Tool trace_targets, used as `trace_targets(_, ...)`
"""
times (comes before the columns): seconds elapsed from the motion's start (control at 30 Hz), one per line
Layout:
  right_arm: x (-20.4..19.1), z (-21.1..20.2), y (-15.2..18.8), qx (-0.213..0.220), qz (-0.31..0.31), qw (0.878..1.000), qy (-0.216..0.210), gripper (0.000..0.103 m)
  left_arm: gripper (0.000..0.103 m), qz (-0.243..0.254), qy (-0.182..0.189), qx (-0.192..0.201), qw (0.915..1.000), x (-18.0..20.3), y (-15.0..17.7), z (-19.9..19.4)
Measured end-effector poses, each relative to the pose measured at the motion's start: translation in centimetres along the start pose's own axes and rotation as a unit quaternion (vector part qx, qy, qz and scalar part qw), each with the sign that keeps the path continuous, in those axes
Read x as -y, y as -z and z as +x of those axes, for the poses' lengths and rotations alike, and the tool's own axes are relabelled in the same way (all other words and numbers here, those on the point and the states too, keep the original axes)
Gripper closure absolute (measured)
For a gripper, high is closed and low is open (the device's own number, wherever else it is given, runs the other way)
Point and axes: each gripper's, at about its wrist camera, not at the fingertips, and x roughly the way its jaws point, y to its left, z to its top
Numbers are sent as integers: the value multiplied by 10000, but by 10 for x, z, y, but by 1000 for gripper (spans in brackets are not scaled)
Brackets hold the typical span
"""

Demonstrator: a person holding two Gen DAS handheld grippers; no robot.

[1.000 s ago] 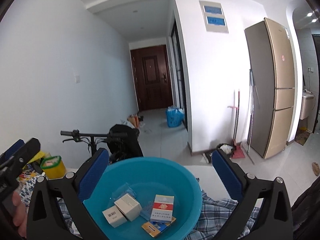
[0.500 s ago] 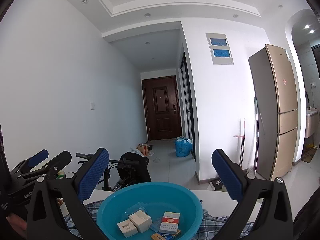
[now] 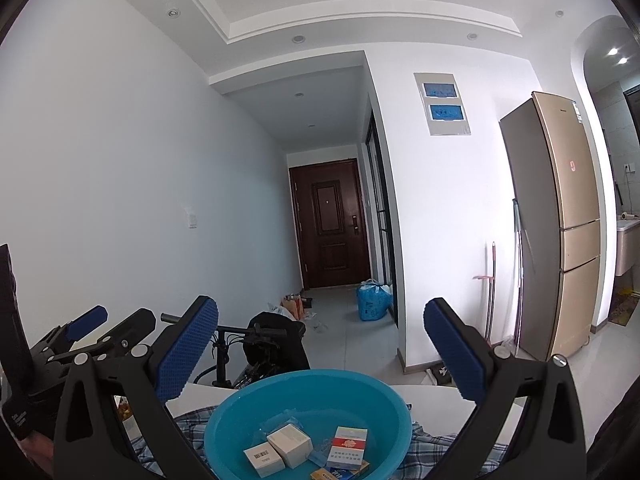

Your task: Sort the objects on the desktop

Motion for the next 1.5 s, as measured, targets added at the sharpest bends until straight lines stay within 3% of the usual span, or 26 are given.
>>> trace_targets(0.33,-8,-11,1,85,-129,9998,-112,0,0,-21,99,3,9999,3,0,-4)
trace_targets(0.53,-3,-25,-3,239,24,9997,-85,0,0,111,187,-344,9992,10,10,-7)
trace_targets(0.6,-1,-29,-3,246,89,9996,-91,0,0,226,87,-298,9993,13,11,-12)
trace_targets(0.9,-6,-45,-5,38,-136,9998,-109,0,0,149,-84,-59,9998,14,6,-46)
trace_targets(1.07,-5,-58,-1,-55,-183,9998,-58,0,0,-17,-13,-193,9998,11,10,-61)
trace_targets(1.3,-3,-63,11,-344,-14,9994,-59,0,0,147,-347,-204,9991,9,18,-82)
trace_targets(1.5,-6,-65,21,-592,-32,9982,18,0,0,152,-385,-404,9983,3,28,-92)
